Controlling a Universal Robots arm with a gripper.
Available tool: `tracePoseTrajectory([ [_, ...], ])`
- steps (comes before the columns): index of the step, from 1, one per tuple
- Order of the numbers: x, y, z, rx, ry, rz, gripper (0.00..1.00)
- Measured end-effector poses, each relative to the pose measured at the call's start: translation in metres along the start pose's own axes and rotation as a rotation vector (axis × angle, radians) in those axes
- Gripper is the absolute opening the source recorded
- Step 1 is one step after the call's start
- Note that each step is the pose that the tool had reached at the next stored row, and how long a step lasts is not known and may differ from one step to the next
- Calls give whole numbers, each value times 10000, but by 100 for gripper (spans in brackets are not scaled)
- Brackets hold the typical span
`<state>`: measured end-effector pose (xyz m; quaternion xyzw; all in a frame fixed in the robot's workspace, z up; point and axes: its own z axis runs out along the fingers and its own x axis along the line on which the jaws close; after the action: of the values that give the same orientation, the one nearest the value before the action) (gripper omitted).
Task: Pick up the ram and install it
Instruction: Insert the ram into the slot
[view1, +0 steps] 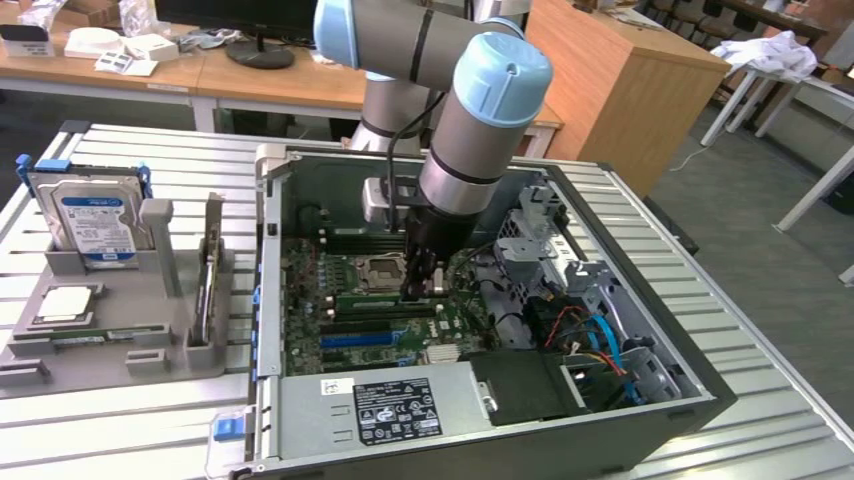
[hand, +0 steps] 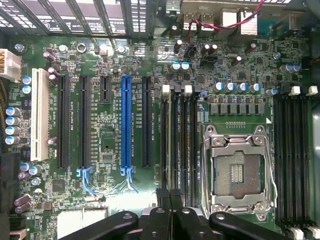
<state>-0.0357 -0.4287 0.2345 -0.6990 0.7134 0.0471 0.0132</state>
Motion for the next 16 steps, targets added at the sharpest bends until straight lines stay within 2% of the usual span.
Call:
tracePoseTrajectory([
  [16,0,0,5,-5,3,-52,11],
])
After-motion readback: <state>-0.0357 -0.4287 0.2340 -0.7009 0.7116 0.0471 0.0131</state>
